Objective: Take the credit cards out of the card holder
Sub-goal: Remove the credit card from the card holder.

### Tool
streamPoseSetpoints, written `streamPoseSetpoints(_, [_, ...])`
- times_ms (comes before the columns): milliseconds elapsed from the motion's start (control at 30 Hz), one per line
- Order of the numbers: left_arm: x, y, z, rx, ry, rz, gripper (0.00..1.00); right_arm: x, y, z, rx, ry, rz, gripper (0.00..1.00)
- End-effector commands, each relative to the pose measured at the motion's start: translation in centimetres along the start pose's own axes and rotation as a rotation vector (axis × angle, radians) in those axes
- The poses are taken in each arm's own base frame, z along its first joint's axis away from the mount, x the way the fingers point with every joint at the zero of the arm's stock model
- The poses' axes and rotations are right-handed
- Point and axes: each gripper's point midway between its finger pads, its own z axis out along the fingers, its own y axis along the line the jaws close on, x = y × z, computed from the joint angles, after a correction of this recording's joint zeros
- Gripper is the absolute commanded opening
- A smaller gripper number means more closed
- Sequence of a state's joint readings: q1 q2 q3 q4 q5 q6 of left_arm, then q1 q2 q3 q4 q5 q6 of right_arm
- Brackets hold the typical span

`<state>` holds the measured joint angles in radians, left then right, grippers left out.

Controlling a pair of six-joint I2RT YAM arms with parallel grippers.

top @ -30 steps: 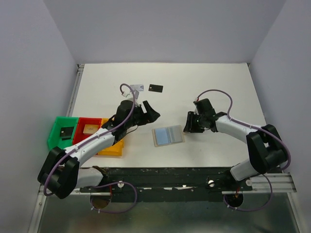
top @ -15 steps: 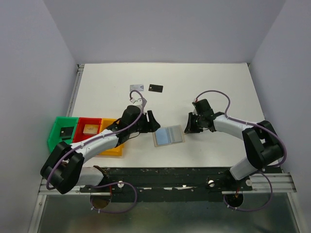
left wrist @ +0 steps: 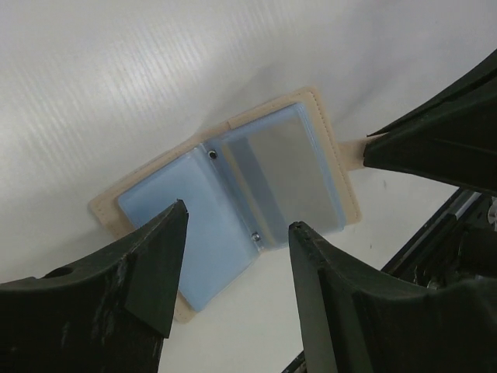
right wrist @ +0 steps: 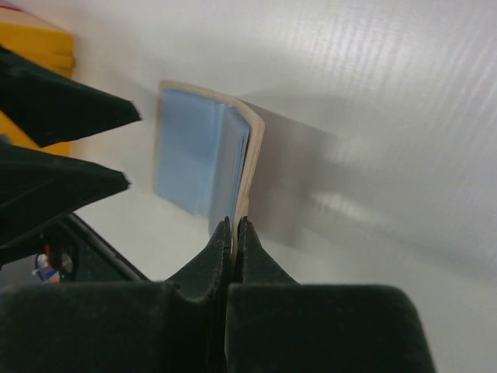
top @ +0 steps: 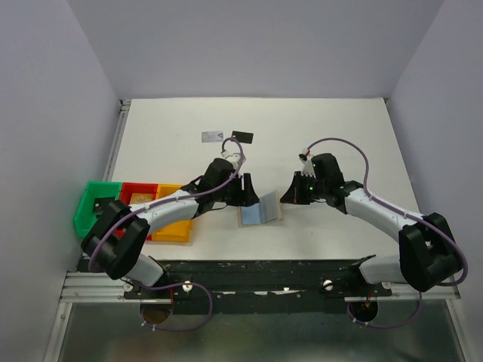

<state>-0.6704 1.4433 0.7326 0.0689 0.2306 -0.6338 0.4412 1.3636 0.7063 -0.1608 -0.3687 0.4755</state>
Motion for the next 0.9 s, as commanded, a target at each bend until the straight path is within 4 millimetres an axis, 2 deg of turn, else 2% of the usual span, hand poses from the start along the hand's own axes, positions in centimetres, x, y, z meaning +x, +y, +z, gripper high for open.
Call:
streamPoseSetpoints(0, [1.0, -2.6, 1.3, 0.101, 0.095, 0.071, 0.66, 0.1, 2.6, -1.1, -0.148, -0.001, -0.067, 0.0])
streamPoseSetpoints(167, [1.9, -3.7, 2.7, 0.13, 0.163, 0.105, 0.66, -0.1, 3.5, -1.5, -0.186, -0.006, -0.085, 0.0])
streamPoseSetpoints(400, [2.5, -4.4, 4.0, 0.152, 0.21, 0.119, 0.67, 0.1, 3.7, -1.3, -0.209, 0.006, -0.083, 0.0])
streamPoseSetpoints(867, [2.1, -3.5, 3.9, 0.098, 0.178, 0.114, 0.66, 0.1, 3.1, -0.9, -0.181, 0.011, -0.088, 0.0])
